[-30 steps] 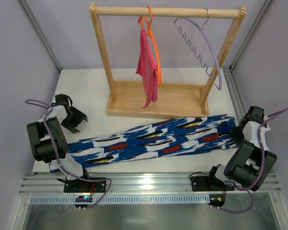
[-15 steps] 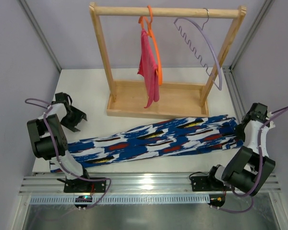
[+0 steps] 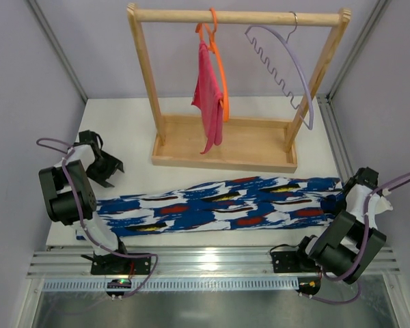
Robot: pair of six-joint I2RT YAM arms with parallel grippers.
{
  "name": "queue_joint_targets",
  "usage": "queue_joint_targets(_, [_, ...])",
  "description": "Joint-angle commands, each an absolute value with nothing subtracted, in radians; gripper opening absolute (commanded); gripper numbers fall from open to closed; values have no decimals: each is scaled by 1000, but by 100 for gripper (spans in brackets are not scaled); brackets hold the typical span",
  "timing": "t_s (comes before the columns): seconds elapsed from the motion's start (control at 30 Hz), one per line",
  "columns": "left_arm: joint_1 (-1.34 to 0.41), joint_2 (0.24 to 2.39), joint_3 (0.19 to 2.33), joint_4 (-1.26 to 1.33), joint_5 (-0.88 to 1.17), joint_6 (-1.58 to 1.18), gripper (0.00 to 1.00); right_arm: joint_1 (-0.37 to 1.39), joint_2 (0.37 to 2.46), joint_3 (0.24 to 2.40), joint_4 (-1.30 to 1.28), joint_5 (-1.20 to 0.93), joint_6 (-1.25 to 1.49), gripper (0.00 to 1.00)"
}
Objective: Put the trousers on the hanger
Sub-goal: Fold the trousers
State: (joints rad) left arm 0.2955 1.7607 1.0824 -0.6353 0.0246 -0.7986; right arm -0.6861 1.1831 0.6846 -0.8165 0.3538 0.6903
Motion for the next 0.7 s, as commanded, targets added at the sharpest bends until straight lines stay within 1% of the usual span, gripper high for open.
queue_joint_targets(0.0, [295, 1842, 1046, -595, -78, -753, 69, -695, 1203, 682, -821, 376, 741, 25])
queue_joint_targets(0.03, [296, 1830, 1052, -604, -87, -747, 69, -696, 1213, 696, -825, 383, 729, 28])
queue_joint_targets(0.2, [296, 1692, 1110, -653, -113, -729, 70, -696, 1152, 860, -880, 341, 663, 33])
queue_joint_targets(0.3, [295, 1628, 1152, -699, -140, -716, 70, -680, 1077, 903, -809, 143, 568, 34])
queue_joint_targets(0.33, [295, 1612, 1154, -704, -144, -713, 70, -666, 1057, 891, -773, 61, 514, 34])
queue_joint_targets(0.37, [296, 1592, 1151, -700, -146, -707, 70, -638, 1039, 879, -734, -80, 494, 34])
queue_joint_targets(0.4, [295, 1562, 1144, -689, -146, -687, 70, -602, 1020, 870, -706, -101, 486, 36])
queue_joint_targets(0.43, [293, 1548, 1131, -689, -149, -684, 70, -515, 1005, 862, -677, -107, 483, 37])
queue_joint_targets(0.5, [295, 1533, 1114, -689, -158, -680, 70, -451, 1006, 841, -629, -144, 518, 38])
queue_joint_targets(0.53, [293, 1534, 1108, -698, -166, -684, 70, -424, 1012, 789, -608, -162, 535, 38])
queue_joint_targets(0.57, [293, 1535, 1098, -707, -176, -689, 70, -420, 1026, 758, -589, -166, 573, 39])
queue_joint_targets(0.67, [298, 1542, 1097, -744, -242, -707, 69, -420, 1087, 667, -525, -111, 574, 38])
